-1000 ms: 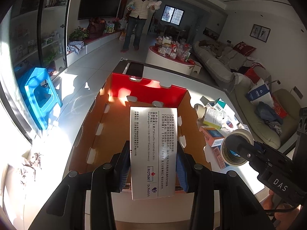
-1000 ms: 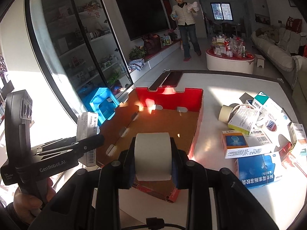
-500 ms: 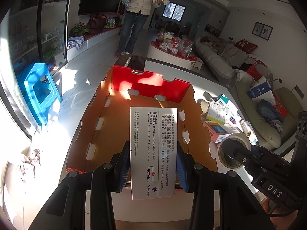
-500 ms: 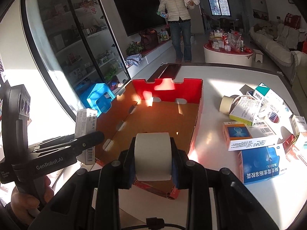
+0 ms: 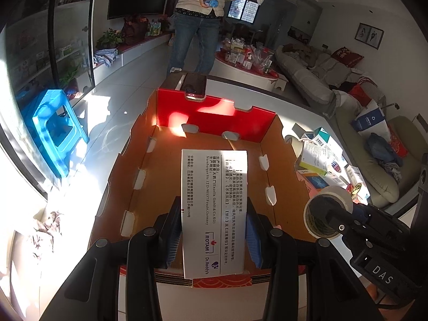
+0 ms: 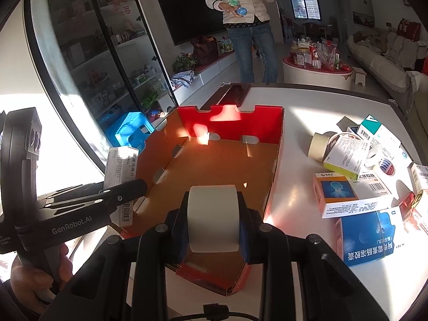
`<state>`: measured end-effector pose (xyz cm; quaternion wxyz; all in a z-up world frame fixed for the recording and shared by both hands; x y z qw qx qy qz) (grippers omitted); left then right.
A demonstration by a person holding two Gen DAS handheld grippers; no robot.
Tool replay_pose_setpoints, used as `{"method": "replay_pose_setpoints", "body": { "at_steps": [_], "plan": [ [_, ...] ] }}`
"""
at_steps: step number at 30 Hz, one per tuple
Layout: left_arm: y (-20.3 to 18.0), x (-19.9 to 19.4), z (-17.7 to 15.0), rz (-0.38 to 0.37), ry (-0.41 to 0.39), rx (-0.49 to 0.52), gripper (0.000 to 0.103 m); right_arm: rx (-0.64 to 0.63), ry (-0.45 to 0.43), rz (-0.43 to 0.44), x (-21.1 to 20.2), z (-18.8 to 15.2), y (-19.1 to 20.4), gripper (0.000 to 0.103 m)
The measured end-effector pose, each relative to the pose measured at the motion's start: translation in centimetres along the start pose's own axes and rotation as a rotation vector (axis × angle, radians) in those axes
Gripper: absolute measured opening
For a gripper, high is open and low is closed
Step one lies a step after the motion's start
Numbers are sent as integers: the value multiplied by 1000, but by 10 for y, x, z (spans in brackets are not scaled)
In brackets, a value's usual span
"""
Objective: Organize objects
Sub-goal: 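Lower both held items into the tray and open both tools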
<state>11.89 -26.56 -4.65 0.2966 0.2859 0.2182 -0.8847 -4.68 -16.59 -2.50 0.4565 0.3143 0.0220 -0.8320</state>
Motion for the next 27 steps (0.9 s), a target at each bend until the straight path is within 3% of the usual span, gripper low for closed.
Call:
{"method": "replay_pose_setpoints", "body": {
  "at_steps": [25, 26, 27],
  "plan": [
    [7, 40, 0, 45, 81, 21, 46, -22, 75, -30, 49, -5, 2, 30],
    [7, 41, 0, 43, 89, 20, 54, -19, 76, -33, 49, -6, 0, 32],
    [7, 42, 0, 43, 91, 16, 68, -15, 76, -32, 49, -6, 0, 37]
  ]
}}
Point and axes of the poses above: each gripper's, at about its wrist camera, not at the fingertips, and x roughly the way its jaws point, y to its left, z to its top, the point moved 2 cm from there along x, roughly the way its jaws point, and after that the axes turned 9 degrees about -y, right-handed, at the moved point
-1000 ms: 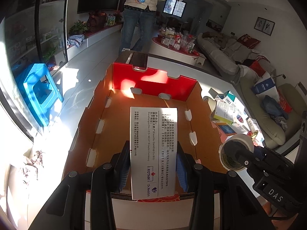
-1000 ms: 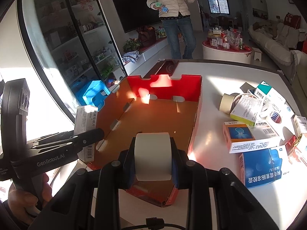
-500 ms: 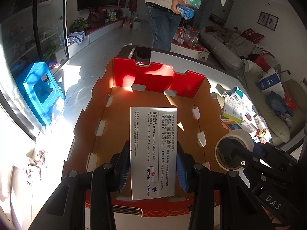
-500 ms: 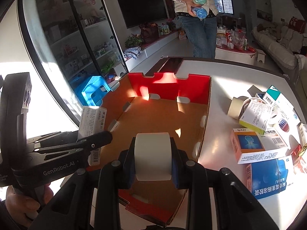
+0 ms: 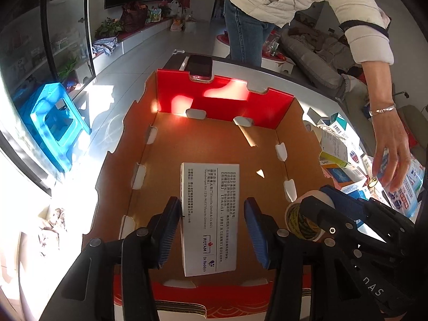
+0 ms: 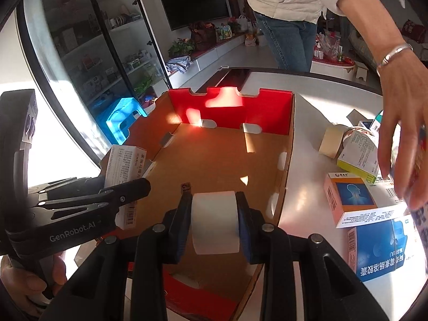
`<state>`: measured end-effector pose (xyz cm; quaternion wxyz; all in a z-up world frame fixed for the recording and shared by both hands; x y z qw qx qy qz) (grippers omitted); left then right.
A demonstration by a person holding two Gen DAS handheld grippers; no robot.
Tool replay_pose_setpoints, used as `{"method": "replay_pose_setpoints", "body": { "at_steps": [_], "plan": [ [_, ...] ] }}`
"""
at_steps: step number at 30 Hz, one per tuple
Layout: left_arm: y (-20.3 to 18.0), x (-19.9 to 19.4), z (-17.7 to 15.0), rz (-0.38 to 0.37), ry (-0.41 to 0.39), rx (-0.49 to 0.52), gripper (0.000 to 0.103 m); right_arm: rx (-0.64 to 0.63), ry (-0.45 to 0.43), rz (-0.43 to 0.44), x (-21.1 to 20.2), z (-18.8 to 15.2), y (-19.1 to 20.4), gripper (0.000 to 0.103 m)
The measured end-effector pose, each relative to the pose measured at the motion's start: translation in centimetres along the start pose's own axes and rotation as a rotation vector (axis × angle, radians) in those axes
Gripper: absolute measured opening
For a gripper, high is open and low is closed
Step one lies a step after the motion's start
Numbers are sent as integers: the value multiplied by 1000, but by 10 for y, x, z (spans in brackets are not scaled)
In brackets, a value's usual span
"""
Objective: Organize objects
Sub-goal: 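Lower both held items into the tray and open both tools, then withdraw both tools from the tray back over the table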
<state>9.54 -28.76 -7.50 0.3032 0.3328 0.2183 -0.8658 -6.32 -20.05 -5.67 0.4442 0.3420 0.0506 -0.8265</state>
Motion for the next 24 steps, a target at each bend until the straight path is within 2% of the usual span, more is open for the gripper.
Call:
{"method": "replay_pose_setpoints", "body": {
  "at_steps": [1, 3, 6, 10, 15, 19, 24],
  "plan": [
    [0, -1, 0, 8, -8, -3, 80, 1, -2, -2, -1, 0, -1, 38],
    [0, -2, 1, 20, -18, -3, 85, 1, -8, -5, -2, 0, -2, 39],
    [0, -5, 2, 13, -18, -10, 86, 14, -15, -8, -6, 1, -5, 42],
    [0, -13, 0, 21, -26, -23, 87, 36, -57, -12, -24, 2, -9, 57],
    [-3, -23, -12, 8, -17, -55, 88, 56, -102, -28, -59, -4, -15, 60],
    [-19, -31, -24, -4, -1, -30, 88, 72, -133, -42, -95, -17, -26, 64],
    [-45, -43, -39, -16, 8, -15, 89, 133, -151, -104, -144, -46, -58, 67]
  ]
}}
Point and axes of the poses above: each gripper's, at about its wrist camera, not at the fingertips, and x roughly the way its jaws point, y to its left, z to its top, the point moved 2 cm from there along x, roughly the way its jaws point, and after that the axes turned 9 degrees about -y, right-handed, at the moved point
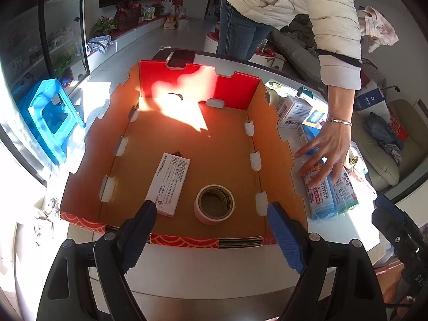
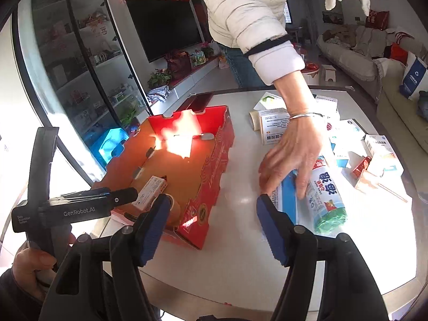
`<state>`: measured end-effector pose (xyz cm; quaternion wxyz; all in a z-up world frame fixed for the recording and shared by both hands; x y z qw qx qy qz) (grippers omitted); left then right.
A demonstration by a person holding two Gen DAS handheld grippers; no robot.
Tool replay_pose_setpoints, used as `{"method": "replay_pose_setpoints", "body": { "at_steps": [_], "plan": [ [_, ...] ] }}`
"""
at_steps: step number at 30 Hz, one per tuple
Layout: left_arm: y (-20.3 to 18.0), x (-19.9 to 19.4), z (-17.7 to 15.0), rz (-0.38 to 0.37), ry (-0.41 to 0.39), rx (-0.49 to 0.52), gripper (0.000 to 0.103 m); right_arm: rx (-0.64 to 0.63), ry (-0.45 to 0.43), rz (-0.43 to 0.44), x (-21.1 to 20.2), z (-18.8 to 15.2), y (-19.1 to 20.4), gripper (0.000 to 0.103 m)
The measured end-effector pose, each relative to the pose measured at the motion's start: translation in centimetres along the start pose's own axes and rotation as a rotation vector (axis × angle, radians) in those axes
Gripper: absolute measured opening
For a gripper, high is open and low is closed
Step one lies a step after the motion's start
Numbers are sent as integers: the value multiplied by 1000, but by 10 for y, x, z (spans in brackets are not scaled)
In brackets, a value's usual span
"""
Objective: Organize objects
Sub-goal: 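Withdraw both tools from the tray back over the table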
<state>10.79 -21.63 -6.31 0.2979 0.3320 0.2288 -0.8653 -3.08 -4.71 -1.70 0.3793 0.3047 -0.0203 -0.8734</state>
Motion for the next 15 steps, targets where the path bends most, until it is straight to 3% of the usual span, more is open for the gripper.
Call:
{"method": "replay_pose_setpoints", "body": {
  "at_steps": [3, 6, 15],
  "plan": [
    [-16, -2, -6, -4, 9, 35, 90, 64, -14, -62, -18, -9, -30, 75],
    [-30, -4, -10, -23, 23, 48, 90, 128, 33, -98, -15, -17, -53, 76],
    [-100, -16, -18, -119, 40, 158, 90, 214, 9, -213, -39, -41, -107, 76]
  ]
}}
Point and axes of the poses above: each gripper's, at about its wrist camera, not at the fingertips, and x roughly the way its jaws point, y to its left, z to its top, the point moved 2 cm from there along x, roughly the way its jaws point, and after that the axes turned 9 degrees about -y, right-handed, at the moved point
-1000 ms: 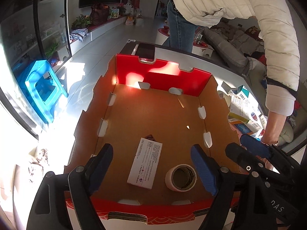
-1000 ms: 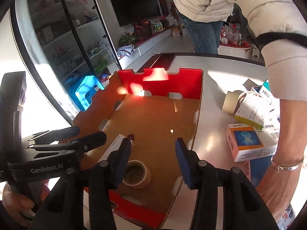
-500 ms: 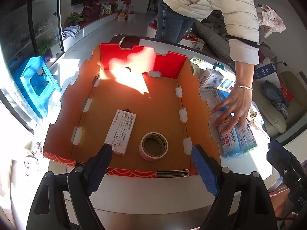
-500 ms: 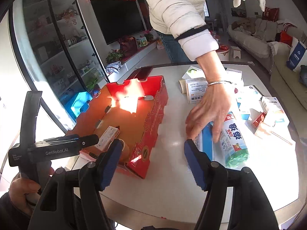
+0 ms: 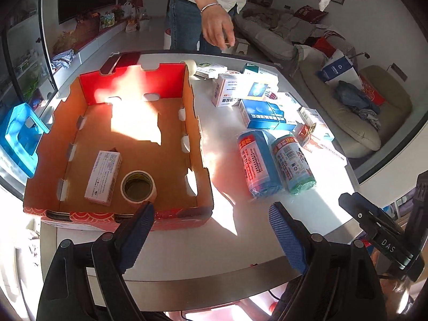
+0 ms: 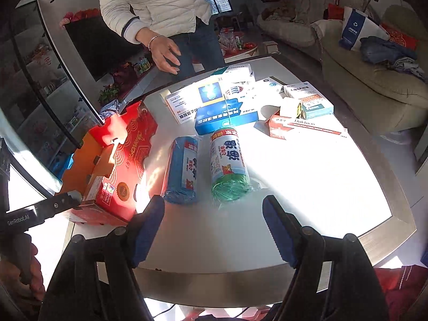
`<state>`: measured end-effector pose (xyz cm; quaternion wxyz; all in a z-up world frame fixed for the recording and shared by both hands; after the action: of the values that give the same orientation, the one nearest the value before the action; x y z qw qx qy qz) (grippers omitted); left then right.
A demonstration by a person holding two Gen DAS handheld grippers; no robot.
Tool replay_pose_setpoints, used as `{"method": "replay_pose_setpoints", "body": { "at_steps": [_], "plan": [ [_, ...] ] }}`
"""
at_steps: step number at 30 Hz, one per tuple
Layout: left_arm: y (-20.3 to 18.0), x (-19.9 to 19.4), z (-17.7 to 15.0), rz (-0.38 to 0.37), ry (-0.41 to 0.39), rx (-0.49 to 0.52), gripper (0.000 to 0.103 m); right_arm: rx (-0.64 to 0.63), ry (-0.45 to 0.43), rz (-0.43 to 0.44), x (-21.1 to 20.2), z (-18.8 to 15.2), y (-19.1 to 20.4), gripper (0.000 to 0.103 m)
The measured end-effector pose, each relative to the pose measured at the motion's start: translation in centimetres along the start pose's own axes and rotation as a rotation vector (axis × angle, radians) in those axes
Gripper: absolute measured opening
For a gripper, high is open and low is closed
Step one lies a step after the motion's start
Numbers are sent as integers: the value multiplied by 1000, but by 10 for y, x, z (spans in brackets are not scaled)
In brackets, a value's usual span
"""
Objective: Organize objects
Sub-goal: 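Withdraw both tools from the tray back over the table, then grasp the blue trash-bag roll with the left tool while the right grasps the green-labelled roll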
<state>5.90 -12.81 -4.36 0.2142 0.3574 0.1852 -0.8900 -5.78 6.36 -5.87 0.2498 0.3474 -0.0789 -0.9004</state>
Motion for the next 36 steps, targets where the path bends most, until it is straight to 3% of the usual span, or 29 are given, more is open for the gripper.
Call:
{"method": "replay_pose_setpoints", "body": {
  "at_steps": [7, 12, 15, 18, 22, 27, 33, 36],
  "plan": [
    [-74, 26, 18, -149, 49, 58, 91, -16, -26, -55, -4, 10, -22, 75],
    [-83, 56, 24, -91, 91, 36, 91, -10, -29, -85, -8, 12, -32, 76],
    [-74, 56, 24, -50, 76, 11, 91, -17, -18, -123, 4, 20, -32, 77],
    [-64, 56, 24, -13, 76, -16, 91, -24, 1, -100, 21, 29, -26, 77],
    [-61, 52, 17, -8, 78, -16, 91, -48, -14, -83, 9, 20, -21, 78],
    [-69, 65, 16, -29, 104, -17, 91, 7, 44, -114, 11, -2, -37, 78],
    [-86, 101, 19, -26, 158, -13, 91, 23, 14, -139, 3, 3, -45, 78],
    [-79, 121, 18, 5, 198, -68, 91, 24, 6, -141, 2, 6, -47, 78]
  ]
}}
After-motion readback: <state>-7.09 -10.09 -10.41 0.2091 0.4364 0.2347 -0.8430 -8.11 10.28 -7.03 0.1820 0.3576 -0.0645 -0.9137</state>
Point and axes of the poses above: each gripper's, at about its wrist camera, not at the fingertips, and x roughly the way its jaws point, y to its left, z to its top, the point moved 2 cm from there along x, roughly the way its jaws point, and after that the axes turned 9 degrees about -y, right-handed, at the moved point
